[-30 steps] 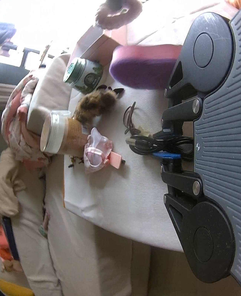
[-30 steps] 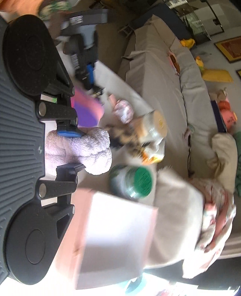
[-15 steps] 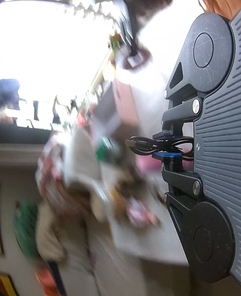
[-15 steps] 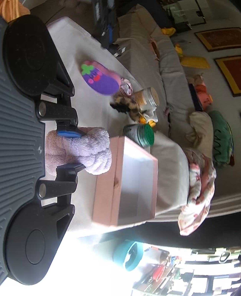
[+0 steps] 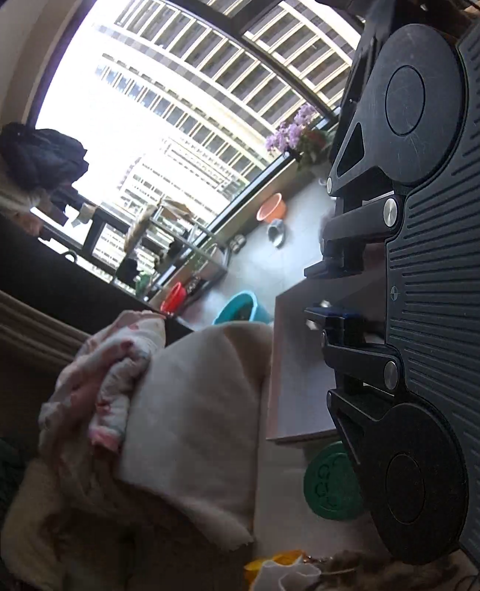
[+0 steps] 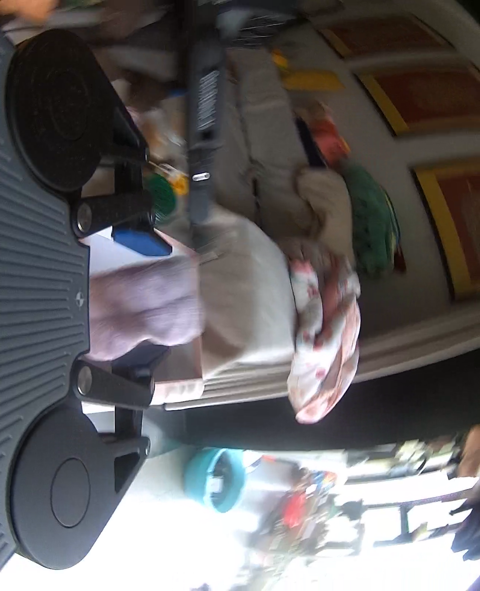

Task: Organize soft objects
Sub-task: 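Carry the scrunchie and hair tie over the pink box and open both tools, then grasp the purple-and-pink sponge with the right tool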

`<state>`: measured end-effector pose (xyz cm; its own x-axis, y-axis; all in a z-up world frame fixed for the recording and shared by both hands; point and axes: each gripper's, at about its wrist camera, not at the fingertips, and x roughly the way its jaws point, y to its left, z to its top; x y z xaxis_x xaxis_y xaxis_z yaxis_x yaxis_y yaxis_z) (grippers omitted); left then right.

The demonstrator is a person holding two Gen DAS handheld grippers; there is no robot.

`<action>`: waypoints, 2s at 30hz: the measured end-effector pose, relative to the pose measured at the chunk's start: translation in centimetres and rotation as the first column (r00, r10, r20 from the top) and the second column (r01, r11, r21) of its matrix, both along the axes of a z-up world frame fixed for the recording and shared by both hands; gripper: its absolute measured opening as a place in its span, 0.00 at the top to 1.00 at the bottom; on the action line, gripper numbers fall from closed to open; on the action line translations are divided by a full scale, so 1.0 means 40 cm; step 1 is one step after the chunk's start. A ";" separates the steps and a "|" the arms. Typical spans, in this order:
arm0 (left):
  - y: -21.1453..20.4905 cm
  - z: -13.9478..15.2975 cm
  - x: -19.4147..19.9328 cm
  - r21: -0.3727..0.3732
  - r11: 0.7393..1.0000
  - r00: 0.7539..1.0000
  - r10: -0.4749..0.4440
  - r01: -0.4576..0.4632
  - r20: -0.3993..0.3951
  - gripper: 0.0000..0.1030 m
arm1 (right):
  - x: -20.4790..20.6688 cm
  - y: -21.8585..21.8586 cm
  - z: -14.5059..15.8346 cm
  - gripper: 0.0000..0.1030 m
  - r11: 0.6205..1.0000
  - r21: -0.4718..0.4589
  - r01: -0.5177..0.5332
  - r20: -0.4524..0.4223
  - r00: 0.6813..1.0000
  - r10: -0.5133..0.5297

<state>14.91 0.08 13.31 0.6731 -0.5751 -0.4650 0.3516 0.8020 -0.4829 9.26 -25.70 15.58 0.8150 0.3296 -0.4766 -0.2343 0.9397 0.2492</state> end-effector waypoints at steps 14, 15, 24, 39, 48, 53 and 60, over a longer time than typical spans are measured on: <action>0.467 -0.051 -0.225 0.059 0.966 0.962 0.244 -0.253 0.125 0.82 | -0.052 0.197 -0.168 0.41 0.973 -0.215 -0.088 -0.055 0.995 0.078; 0.501 -0.061 -0.249 0.063 0.957 0.955 0.276 -0.284 0.111 0.82 | -0.058 0.236 -0.172 0.39 0.972 -0.199 -0.125 -0.062 0.991 0.115; 0.496 -0.223 -0.294 0.339 0.917 0.977 0.205 -0.211 0.054 0.82 | -0.132 0.560 -0.202 0.37 0.881 -0.191 -0.433 -0.129 0.901 0.415; 0.453 -0.289 -0.309 0.467 0.876 0.992 0.118 -0.123 0.040 0.80 | -0.204 0.490 -0.311 0.37 0.887 -0.227 -0.403 -0.254 0.903 0.346; 0.426 -0.286 -0.349 0.528 0.843 0.995 0.086 -0.098 0.046 0.63 | -0.242 0.510 -0.360 0.33 0.880 -0.305 -0.364 -0.161 0.931 0.329; 0.452 -0.277 -0.366 0.473 0.873 0.993 0.117 -0.120 0.034 0.62 | -0.242 0.500 -0.369 0.28 0.893 -0.280 -0.352 -0.134 0.936 0.326; 0.471 -0.288 -0.390 0.476 0.860 0.978 0.207 -0.187 0.009 0.62 | -0.243 0.507 -0.371 0.24 0.890 -0.280 -0.359 -0.132 0.933 0.334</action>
<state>-0.69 18.92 1.77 0.7234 -0.1377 -0.6766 0.1504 0.9878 -0.0403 -0.48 -5.41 0.74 0.6310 0.4188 -0.6530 -0.5498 0.8353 0.0044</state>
